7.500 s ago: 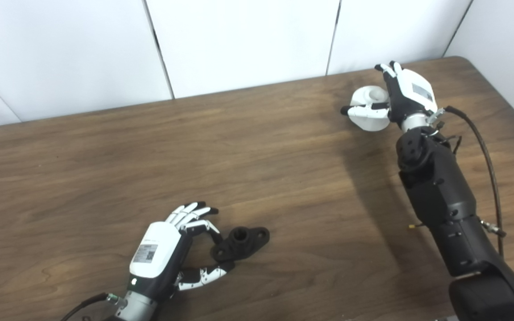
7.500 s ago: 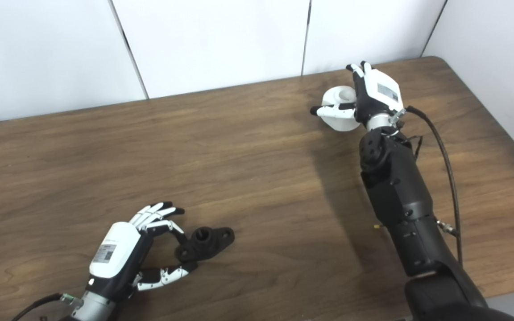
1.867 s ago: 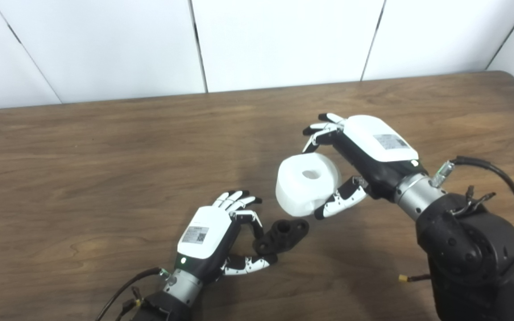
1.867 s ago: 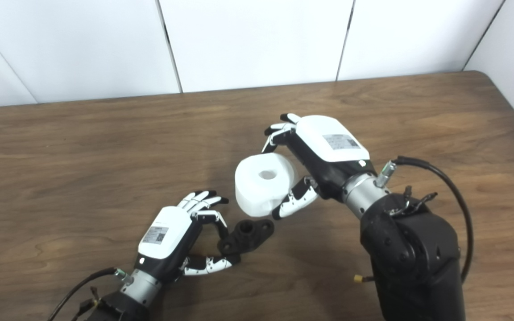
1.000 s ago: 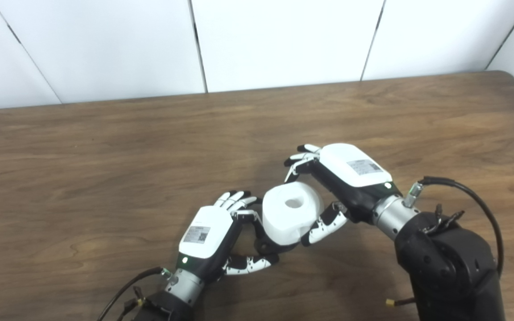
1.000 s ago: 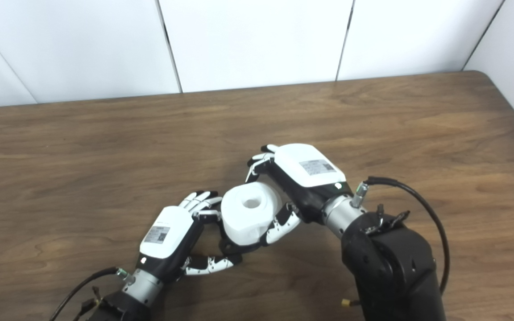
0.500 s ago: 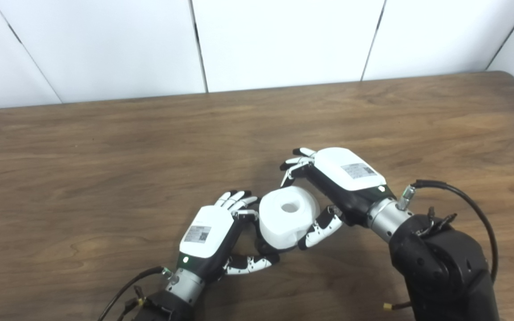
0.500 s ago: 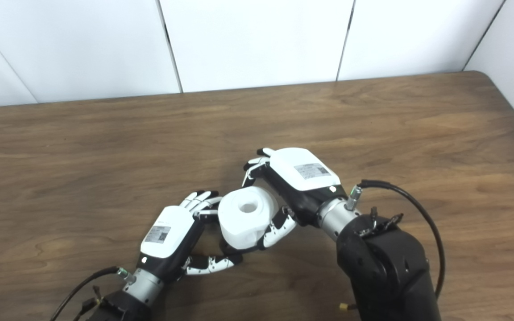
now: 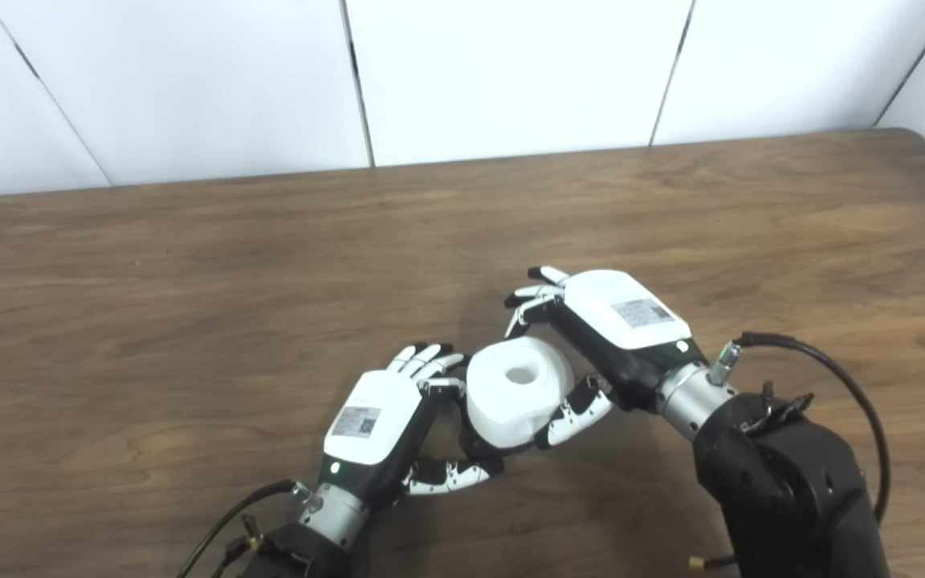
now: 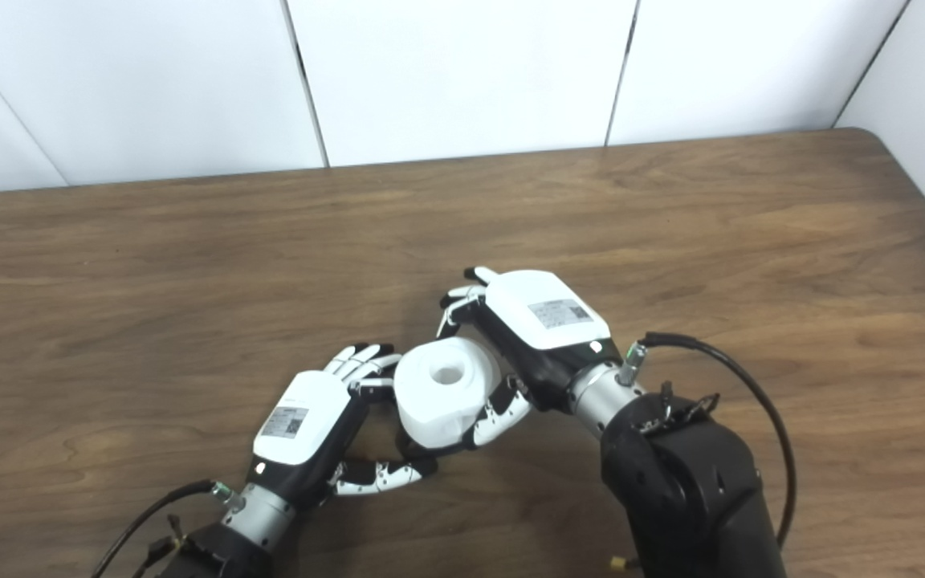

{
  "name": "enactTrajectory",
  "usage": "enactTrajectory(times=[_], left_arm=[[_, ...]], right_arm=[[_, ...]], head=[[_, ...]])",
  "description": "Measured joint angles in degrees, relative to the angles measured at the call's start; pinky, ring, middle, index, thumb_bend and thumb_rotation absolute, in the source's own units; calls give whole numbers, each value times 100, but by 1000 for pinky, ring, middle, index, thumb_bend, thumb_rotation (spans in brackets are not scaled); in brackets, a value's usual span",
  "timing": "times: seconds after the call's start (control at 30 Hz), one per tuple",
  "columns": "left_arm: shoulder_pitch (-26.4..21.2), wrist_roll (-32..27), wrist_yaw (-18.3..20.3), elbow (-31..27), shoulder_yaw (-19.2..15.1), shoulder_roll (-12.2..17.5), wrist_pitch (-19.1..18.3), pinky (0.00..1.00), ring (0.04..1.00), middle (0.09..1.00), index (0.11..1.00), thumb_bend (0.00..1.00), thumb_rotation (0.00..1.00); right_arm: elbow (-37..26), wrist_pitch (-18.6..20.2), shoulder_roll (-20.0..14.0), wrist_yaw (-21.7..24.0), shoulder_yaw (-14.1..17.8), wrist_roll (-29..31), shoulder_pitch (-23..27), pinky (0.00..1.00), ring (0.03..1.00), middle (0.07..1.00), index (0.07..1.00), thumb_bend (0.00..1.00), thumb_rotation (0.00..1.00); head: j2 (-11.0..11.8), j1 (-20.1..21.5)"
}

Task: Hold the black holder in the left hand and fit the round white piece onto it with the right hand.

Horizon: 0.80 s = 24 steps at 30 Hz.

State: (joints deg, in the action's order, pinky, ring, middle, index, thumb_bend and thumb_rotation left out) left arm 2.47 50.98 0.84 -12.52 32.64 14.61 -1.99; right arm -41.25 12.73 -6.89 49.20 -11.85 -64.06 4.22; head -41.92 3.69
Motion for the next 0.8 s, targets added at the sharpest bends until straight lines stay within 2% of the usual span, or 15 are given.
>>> enactTrajectory(times=[0.27,0.8], left_arm=[[-1,4,9,-10,9,-1,-18,941,911,844,489,519,48],[0,20,50,-40,20,-1,-63,950,915,845,489,519,48]], right_arm=[[118,-188,-32,-186,-7,-5,-2,853,944,827,483,524,138],[118,-307,-125,-187,-17,-33,25,839,929,822,485,526,146]], head=[[-9,26],[-26,35]])
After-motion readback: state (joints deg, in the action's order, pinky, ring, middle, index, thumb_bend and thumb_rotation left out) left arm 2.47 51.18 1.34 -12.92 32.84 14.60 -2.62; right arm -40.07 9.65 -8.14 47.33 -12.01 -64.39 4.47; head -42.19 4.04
